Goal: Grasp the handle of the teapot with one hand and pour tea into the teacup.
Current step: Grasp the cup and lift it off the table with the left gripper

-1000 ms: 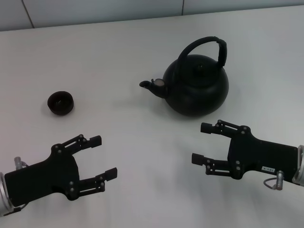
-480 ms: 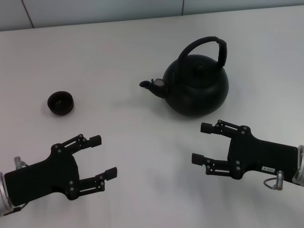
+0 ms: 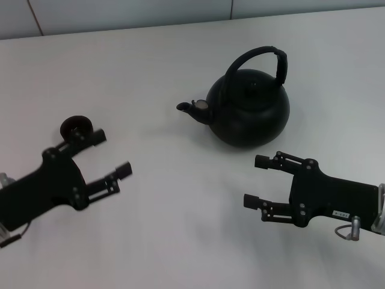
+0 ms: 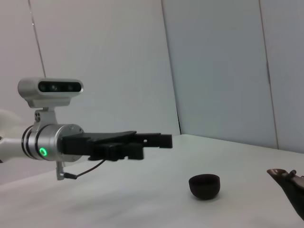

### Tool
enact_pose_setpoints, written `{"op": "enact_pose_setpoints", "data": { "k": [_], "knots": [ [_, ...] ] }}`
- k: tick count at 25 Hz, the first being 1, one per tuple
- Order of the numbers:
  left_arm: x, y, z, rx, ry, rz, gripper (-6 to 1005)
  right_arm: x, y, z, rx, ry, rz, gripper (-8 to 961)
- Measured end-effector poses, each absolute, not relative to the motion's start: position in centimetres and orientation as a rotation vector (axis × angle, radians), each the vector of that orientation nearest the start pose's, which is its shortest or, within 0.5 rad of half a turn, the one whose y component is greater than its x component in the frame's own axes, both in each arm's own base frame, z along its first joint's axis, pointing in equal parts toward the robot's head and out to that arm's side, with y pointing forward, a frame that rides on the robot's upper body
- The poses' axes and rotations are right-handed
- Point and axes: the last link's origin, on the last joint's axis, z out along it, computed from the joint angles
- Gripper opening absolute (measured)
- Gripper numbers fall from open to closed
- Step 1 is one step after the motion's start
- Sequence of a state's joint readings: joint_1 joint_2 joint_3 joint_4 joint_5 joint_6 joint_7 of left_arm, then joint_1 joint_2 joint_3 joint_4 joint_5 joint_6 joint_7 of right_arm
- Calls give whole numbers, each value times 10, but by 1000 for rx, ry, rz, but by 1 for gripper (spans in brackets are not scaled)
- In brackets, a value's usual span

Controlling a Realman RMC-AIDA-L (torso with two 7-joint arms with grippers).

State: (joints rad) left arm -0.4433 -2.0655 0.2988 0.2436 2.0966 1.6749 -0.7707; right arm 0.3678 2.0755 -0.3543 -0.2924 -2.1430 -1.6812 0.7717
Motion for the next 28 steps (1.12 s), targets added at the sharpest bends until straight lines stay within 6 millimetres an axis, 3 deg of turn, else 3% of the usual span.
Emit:
{"op": "enact_pose_setpoints", "data": {
  "k": [13, 19, 21, 28],
  "knots": [
    [-309, 291, -17, -2282, -431, -908, 854, 315, 236, -34, -2589, 446, 911, 824],
    [-309, 291, -17, -2282, -431, -908, 854, 315, 236, -34, -2589, 445, 910, 824],
    [-325, 301, -11, -2195, -496, -808, 854, 315, 236, -34, -2589, 446, 907, 824],
    [-333, 304, -10, -2186, -520, -750, 854, 316, 236, -35, -2588, 448, 902, 823]
  ]
}}
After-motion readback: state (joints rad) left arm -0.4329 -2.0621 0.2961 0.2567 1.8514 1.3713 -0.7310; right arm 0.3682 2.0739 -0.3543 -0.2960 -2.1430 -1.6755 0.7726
